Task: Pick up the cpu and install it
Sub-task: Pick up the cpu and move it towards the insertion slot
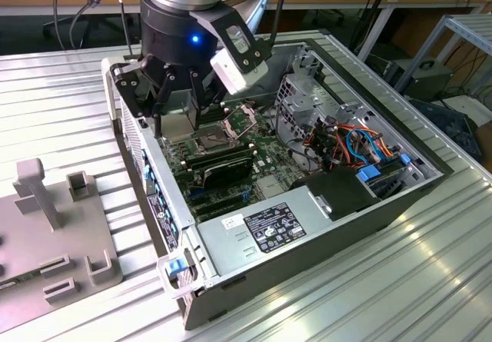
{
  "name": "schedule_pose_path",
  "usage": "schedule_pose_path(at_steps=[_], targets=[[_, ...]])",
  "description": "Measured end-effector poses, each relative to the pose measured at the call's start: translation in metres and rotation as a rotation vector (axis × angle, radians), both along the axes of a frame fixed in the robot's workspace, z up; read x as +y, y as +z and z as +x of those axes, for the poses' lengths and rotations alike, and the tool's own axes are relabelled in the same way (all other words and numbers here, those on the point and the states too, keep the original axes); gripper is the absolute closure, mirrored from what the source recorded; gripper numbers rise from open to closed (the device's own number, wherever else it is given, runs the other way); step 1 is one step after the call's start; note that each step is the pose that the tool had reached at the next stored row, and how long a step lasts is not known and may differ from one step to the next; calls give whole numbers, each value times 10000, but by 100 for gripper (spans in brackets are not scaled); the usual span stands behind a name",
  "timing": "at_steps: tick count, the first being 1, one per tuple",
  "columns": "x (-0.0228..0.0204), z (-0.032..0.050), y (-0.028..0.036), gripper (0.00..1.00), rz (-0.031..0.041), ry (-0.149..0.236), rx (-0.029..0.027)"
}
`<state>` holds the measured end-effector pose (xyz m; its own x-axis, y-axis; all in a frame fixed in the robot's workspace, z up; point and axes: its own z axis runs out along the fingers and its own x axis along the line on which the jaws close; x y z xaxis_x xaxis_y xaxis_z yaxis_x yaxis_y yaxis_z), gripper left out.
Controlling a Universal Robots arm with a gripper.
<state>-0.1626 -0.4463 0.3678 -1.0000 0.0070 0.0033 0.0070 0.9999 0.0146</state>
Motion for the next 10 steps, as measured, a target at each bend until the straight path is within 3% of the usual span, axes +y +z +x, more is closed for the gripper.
schedule_pose_path(at_steps=[10], targets=[[0, 165, 0, 45, 0, 0, 0]])
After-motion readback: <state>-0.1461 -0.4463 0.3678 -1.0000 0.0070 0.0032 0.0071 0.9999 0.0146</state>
